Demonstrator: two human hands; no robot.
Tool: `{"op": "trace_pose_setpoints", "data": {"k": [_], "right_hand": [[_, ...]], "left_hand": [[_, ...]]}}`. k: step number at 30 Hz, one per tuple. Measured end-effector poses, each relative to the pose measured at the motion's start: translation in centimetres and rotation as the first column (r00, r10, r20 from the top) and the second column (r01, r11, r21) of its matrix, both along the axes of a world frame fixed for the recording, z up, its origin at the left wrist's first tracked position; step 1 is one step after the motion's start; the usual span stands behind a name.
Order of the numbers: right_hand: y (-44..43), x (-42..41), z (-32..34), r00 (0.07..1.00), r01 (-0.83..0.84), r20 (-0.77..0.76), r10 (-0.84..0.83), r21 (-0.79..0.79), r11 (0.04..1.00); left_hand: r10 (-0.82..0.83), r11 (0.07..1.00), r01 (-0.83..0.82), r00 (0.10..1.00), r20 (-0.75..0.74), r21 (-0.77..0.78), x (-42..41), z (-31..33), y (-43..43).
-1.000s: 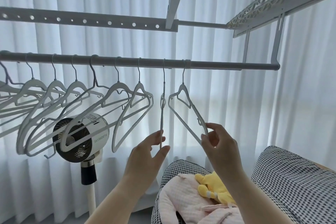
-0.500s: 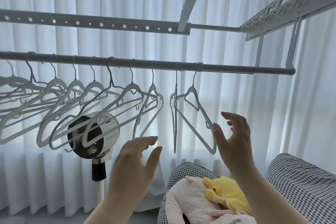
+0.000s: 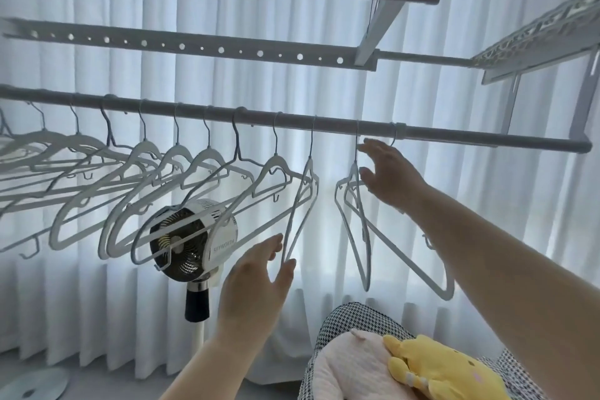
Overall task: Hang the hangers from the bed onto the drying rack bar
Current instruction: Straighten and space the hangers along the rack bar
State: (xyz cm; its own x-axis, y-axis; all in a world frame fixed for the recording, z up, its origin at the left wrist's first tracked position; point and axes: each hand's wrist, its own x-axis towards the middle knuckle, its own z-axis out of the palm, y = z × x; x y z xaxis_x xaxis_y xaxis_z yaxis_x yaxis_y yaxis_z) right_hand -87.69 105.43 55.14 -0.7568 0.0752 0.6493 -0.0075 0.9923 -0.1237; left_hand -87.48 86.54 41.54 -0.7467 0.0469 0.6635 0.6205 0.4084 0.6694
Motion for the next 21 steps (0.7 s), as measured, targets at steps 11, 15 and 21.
{"op": "trace_pose_setpoints", "data": {"k": [11, 15, 21], "right_hand": [[0.2, -5.5, 3.8, 0.982, 0.129, 0.122, -0.141, 0.103, 0.986], [0.4, -5.6, 3.5, 0.986, 0.1, 0.123, -0.113, 0.11, 0.989], [0.7, -5.4, 3.5, 0.986, 0.092, 0.126, -0.109, 0.131, 0.987]], "left_hand": [[0.046, 0.999, -0.047, 0.996, -0.073, -0.012, -1.3, -0.9, 0.0], [0.041, 0.991, -0.058, 0.99, -0.132, -0.122, -1.2, -1.3, 1.1], [0.079, 0.985, -0.119, 0.955, -0.287, -0.125, -1.7, -1.9, 2.3]]}}
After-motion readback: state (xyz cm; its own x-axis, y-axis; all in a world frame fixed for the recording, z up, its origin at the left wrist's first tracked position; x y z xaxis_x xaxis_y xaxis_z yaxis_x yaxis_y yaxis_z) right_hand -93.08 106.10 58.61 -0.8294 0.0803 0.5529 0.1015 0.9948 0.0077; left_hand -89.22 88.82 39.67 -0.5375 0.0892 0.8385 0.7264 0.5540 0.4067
